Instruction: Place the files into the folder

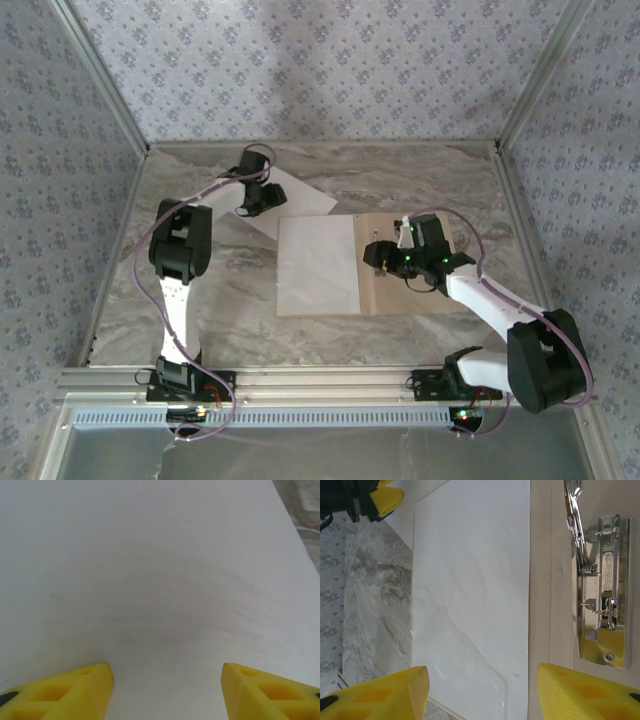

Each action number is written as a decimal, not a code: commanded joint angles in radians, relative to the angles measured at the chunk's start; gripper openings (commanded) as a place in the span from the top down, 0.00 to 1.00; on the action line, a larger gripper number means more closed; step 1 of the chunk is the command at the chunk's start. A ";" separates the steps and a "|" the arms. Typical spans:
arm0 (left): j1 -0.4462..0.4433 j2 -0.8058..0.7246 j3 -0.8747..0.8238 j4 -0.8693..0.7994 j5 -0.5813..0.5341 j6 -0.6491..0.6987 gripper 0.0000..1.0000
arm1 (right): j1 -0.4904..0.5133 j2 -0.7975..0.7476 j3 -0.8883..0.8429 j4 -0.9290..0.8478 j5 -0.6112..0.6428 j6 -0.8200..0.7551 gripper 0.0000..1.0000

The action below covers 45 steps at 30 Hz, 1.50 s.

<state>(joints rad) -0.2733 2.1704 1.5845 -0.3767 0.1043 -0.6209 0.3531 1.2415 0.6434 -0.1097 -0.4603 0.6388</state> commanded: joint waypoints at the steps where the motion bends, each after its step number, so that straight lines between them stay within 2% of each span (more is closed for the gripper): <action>1: 0.051 -0.024 -0.081 -0.153 -0.037 0.047 0.39 | 0.003 0.019 0.031 -0.036 -0.009 -0.001 0.39; 5: 0.084 -0.062 -0.135 -0.197 -0.031 0.112 0.40 | 0.011 0.030 0.036 -0.032 -0.010 -0.001 0.39; 9: 0.097 -0.108 -0.191 -0.261 -0.093 0.171 0.40 | 0.022 0.036 0.048 -0.036 -0.014 -0.001 0.39; 13: 0.130 -0.157 -0.246 -0.295 -0.110 0.229 0.39 | 0.034 0.038 0.057 -0.037 -0.013 -0.001 0.39; 19: 0.141 -0.207 -0.250 -0.395 -0.207 0.356 0.39 | 0.053 0.046 0.072 -0.039 -0.014 -0.036 0.39; 23: 0.140 -0.278 -0.242 -0.417 -0.175 0.389 0.38 | 0.070 0.050 0.084 -0.046 -0.009 -0.040 0.39; 31: 0.019 -0.453 -0.302 -0.345 -0.040 0.259 0.38 | 0.102 0.066 0.117 -0.029 0.000 -0.028 0.39; 38: -0.019 -0.553 -0.550 -0.029 0.162 -0.007 0.41 | 0.120 0.114 0.168 0.018 -0.017 0.010 0.39; 42: -0.035 -0.561 -0.642 0.061 0.165 -0.085 0.43 | 0.137 0.144 0.205 0.030 -0.019 0.019 0.39; 45: -0.044 -0.560 -0.659 0.015 0.115 -0.082 0.43 | 0.152 0.165 0.225 0.035 -0.017 0.020 0.39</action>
<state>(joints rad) -0.3046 1.6314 0.9253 -0.4007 0.2237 -0.6495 0.4896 1.3853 0.8288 -0.0921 -0.4648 0.6407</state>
